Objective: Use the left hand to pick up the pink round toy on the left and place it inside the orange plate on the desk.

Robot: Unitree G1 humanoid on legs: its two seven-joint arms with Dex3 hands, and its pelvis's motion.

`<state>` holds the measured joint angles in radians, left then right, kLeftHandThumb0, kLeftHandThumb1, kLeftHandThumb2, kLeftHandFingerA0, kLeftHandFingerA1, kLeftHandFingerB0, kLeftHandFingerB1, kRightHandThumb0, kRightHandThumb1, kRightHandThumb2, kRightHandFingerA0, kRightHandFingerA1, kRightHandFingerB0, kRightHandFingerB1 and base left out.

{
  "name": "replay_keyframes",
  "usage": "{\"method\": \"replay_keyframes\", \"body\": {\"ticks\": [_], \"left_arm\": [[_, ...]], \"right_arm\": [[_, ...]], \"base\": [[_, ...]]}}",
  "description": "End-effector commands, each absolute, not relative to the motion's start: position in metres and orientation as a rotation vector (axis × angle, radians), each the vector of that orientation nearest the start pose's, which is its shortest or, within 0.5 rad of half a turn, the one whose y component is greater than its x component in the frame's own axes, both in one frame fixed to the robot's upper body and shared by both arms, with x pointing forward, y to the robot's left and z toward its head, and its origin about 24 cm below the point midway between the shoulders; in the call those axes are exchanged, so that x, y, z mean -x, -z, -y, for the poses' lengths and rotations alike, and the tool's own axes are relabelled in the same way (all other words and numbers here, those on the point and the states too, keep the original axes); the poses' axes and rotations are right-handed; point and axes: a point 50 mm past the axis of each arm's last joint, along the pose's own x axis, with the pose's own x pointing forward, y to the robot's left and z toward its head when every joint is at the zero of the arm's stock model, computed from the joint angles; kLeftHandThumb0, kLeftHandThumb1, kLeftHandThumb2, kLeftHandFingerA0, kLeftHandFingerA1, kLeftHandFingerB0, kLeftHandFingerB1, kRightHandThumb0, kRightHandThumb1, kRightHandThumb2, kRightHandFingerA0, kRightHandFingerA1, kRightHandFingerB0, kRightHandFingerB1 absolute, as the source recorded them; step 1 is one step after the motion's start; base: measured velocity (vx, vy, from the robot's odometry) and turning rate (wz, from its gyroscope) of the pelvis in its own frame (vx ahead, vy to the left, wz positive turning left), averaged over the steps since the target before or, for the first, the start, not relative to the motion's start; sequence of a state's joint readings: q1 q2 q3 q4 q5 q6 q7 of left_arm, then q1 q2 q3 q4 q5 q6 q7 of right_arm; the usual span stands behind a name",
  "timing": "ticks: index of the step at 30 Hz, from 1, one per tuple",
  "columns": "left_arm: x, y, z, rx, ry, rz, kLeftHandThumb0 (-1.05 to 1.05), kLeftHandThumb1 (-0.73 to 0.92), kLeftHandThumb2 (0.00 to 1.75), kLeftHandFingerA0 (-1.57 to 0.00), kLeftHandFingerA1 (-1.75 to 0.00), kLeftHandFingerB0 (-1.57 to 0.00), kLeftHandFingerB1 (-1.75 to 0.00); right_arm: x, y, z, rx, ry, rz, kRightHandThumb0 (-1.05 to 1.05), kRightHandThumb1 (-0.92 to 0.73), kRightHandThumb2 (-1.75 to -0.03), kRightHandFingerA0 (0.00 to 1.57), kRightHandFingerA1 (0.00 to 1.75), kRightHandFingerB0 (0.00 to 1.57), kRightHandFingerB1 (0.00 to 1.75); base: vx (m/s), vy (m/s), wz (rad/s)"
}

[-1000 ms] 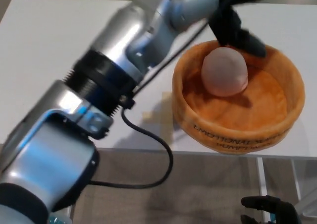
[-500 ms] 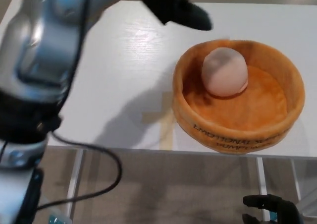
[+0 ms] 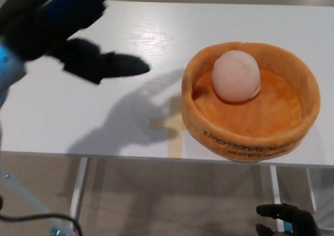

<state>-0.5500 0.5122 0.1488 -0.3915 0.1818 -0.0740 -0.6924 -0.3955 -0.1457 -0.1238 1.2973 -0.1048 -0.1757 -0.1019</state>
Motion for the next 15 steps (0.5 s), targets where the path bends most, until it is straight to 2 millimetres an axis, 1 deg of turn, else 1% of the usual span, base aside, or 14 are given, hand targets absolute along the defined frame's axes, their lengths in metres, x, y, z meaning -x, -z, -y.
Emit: {"method": "replay_keyframes", "body": {"ticks": [1,2,3,4,6,7,8,10,11,12,13,14,15], "left_arm": [[-0.170,-0.215,-0.233,-0.585,1.037,0.472,-0.01,0.42,0.90,-0.10,-0.49,-0.32,-0.55],[-0.168,-0.201,-0.239,-0.493,1.072,0.381,0.10,0.67,0.60,-0.18,-0.36,-0.43,-0.35],[-0.168,-0.198,-0.241,-0.444,1.092,0.364,0.10,0.67,0.60,-0.18,-0.36,-0.43,-0.35],[-0.167,-0.189,-0.244,-0.434,1.087,0.355,-0.02,0.43,0.91,-0.15,-0.51,-0.31,-0.55],[-0.164,-0.168,-0.250,-0.465,1.066,0.290,-0.01,0.45,0.92,-0.15,-0.51,-0.30,-0.54],[-0.163,-0.163,-0.251,-0.469,1.064,0.270,-0.01,0.45,0.92,-0.15,-0.51,-0.30,-0.54],[-0.162,-0.153,-0.254,-0.467,1.067,0.211,-0.05,0.47,0.93,-0.14,-0.50,-0.24,-0.52],[-0.161,-0.139,-0.257,-0.460,1.072,0.126,-0.04,0.48,0.93,-0.12,-0.49,-0.22,-0.51],[-0.162,-0.127,-0.259,-0.444,1.067,0.074,-0.12,0.49,0.94,-0.10,-0.48,-0.20,-0.50],[-0.162,-0.115,-0.261,-0.425,1.063,0.027,-0.12,0.49,0.94,-0.10,-0.48,-0.20,-0.50],[-0.163,-0.105,-0.263,-0.400,1.048,-0.018,-0.17,0.67,0.60,-0.21,-0.31,-0.34,-0.31],[-0.163,-0.100,-0.264,-0.384,1.037,-0.048,-0.17,0.67,0.60,-0.21,-0.31,-0.34,-0.31],[-0.163,-0.093,-0.265,-0.372,1.021,-0.082,-0.13,0.47,0.93,-0.09,-0.48,-0.22,-0.51]], "right_arm": [[-0.235,0.105,0.210,0.217,0.147,-0.756,-0.15,-0.58,-0.56,0.64,0.99,0.59,0.79],[-0.236,0.105,0.210,0.220,0.148,-0.757,-0.14,-0.57,-0.56,0.64,0.99,0.59,0.78],[-0.236,0.105,0.210,0.220,0.149,-0.757,-0.14,-0.57,-0.56,0.64,0.99,0.59,0.78],[-0.236,0.105,0.210,0.224,0.148,-0.755,-0.14,-0.57,-0.56,0.63,0.95,0.59,0.78],[-0.236,0.105,0.211,0.223,0.149,-0.754,-0.14,-0.57,-0.56,0.63,0.97,0.59,0.78],[-0.235,0.105,0.211,0.222,0.149,-0.754,-0.14,-0.57,-0.56,0.63,0.97,0.59,0.78],[-0.236,0.105,0.211,0.215,0.149,-0.753,-0.13,-0.58,-0.55,0.62,0.98,0.57,0.79],[-0.236,0.104,0.212,0.217,0.148,-0.751,-0.16,-0.57,-0.56,0.63,0.96,0.59,0.79],[-0.236,0.104,0.212,0.221,0.150,-0.748,-0.14,-0.57,-0.56,0.66,1.02,0.61,0.81],[-0.235,0.104,0.212,0.225,0.151,-0.744,-0.14,-0.57,-0.56,0.66,1.02,0.61,0.81],[-0.235,0.105,0.212,0.226,0.152,-0.747,-0.15,-0.57,-0.56,0.64,0.98,0.60,0.79],[-0.234,0.105,0.212,0.227,0.152,-0.750,-0.15,-0.57,-0.56,0.64,0.98,0.60,0.79],[-0.234,0.105,0.212,0.224,0.151,-0.751,-0.14,-0.58,-0.55,0.61,0.96,0.58,0.79]], "base": [[0.00,0.000,0.00],[0.00,0.000,0.00],[0.00,0.000,0.00],[0.00,0.000,0.00],[0.00,0.000,0.00],[0.00,0.000,0.00],[0.00,0.000,0.00],[0.00,0.000,0.00],[0.00,0.000,0.00],[0.00,0.000,0.00],[0.00,0.000,0.00],[0.00,0.000,0.00],[0.00,0.000,0.00]]}}
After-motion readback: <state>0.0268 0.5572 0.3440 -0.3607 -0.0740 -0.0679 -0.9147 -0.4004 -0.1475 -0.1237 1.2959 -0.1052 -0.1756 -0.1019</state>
